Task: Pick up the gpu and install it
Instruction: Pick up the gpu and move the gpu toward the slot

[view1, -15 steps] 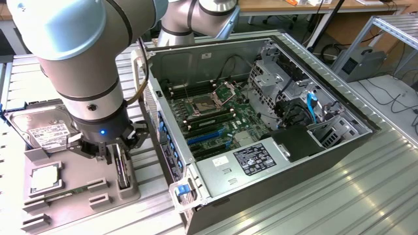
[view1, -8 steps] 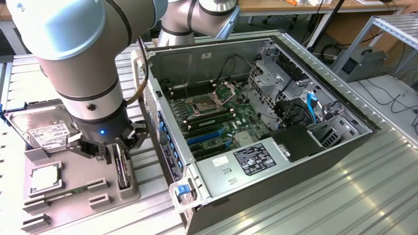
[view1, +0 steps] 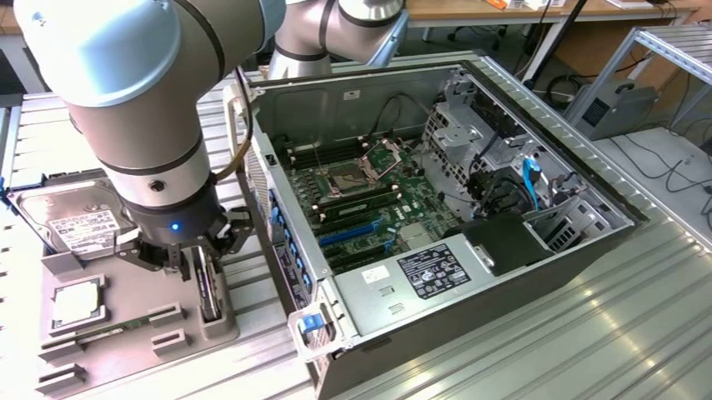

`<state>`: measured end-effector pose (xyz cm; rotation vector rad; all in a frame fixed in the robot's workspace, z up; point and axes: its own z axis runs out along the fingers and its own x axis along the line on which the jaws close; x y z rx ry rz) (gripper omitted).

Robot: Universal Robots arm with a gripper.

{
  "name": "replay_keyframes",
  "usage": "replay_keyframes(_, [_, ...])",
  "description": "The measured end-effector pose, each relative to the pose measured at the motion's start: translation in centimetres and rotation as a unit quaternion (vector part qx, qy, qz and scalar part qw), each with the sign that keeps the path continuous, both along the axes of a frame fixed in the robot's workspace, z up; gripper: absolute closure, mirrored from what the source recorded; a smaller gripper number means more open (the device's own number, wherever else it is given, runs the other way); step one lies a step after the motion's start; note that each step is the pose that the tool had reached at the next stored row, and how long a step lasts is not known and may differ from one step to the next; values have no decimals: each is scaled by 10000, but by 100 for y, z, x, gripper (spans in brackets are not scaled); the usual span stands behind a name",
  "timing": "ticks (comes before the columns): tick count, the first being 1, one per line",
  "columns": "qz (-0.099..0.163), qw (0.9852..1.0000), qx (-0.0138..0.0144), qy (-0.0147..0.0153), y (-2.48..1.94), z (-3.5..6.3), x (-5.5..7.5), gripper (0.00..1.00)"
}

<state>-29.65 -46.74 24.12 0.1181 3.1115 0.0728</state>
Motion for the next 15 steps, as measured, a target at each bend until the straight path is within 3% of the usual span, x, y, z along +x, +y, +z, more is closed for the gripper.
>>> replay_keyframes(15, [0,10000,1,-1,0,-2,0,58])
